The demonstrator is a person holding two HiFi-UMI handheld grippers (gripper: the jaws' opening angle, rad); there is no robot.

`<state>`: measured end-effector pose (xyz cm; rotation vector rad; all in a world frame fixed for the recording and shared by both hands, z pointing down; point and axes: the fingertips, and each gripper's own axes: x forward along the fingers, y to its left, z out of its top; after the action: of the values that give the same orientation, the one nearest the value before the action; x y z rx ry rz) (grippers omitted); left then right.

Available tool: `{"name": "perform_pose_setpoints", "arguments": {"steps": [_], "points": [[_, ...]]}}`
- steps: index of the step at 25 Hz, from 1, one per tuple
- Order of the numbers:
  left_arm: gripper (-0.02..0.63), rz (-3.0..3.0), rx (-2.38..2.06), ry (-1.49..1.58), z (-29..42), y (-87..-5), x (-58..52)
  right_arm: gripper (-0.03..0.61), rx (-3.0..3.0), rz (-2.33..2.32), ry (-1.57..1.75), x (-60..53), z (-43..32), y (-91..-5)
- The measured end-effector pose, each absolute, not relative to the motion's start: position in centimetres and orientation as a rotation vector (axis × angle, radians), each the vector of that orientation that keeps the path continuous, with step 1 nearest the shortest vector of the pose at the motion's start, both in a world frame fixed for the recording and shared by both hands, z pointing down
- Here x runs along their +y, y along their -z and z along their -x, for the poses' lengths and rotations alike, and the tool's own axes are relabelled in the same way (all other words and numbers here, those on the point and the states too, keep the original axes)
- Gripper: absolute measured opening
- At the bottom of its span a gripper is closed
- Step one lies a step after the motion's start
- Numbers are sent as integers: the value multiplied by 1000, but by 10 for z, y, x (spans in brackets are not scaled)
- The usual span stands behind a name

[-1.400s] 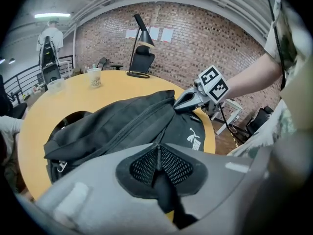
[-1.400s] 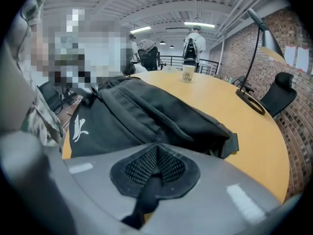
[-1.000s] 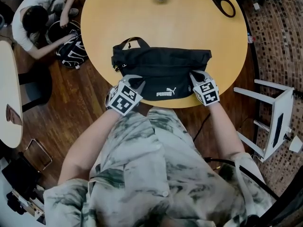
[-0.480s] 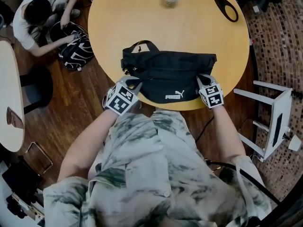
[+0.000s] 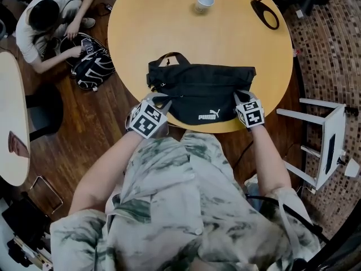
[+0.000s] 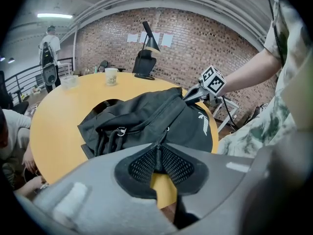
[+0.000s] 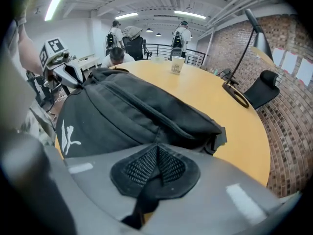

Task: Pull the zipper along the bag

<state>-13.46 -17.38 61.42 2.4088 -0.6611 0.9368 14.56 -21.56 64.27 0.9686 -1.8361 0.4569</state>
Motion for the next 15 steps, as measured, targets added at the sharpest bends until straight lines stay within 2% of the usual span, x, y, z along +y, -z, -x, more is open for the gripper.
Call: {"name": "perform_pose_setpoints", "arguments": {"steps": [5, 8, 15], "points": [[64, -2449, -762, -922, 138, -602, -178, 14, -1902, -1010, -427, -202, -142, -621], [81, -2453, -887, -867, 146, -585, -178, 55, -1960, -1047, -390, -188, -142, -598], [81, -2462, -1043, -692, 133, -522, -103, 38, -2076, -1092, -349, -103, -151, -548]]}}
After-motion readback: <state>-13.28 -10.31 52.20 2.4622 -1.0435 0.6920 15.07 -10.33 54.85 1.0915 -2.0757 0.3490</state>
